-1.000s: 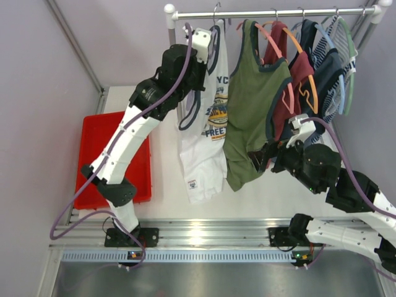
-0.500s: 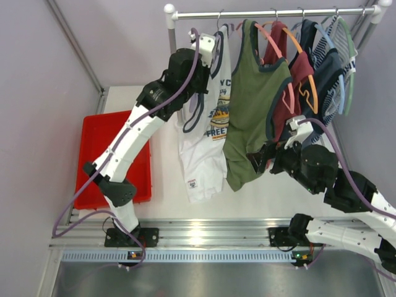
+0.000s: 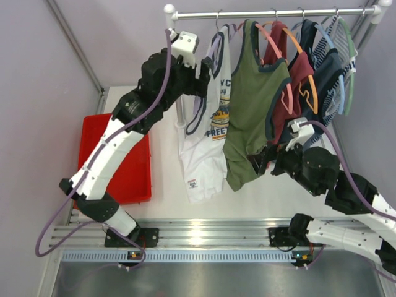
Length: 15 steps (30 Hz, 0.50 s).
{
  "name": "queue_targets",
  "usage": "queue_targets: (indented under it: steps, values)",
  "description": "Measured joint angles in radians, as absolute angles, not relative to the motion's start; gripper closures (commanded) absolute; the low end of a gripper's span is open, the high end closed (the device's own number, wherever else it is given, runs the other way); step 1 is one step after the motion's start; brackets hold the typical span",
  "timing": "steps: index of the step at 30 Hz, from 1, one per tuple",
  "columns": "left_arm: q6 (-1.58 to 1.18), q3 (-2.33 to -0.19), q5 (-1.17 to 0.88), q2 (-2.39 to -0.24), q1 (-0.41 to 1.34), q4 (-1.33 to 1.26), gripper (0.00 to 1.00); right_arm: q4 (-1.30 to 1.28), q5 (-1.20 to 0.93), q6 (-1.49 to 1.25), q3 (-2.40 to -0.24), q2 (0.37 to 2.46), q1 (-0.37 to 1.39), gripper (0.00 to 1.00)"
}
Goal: Place the tank top on the hanger
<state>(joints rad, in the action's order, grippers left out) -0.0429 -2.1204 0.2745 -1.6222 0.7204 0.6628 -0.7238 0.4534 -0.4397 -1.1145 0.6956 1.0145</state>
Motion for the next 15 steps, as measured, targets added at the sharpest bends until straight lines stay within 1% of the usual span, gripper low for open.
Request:
queue_targets:
  steps: [5,15]
  values:
    - [-0.076,-1.918,0.265,-1.430,0.720,0.625,0.17,-0.719,0.454,-0.440,-1.072,0.667,1.015,0.00]
    - [-0.185,-1.399,0.254,-0.955,0.720,0.570,0.16,-0.696,0.455,-0.455,-0.979,0.629,1.015,0.00]
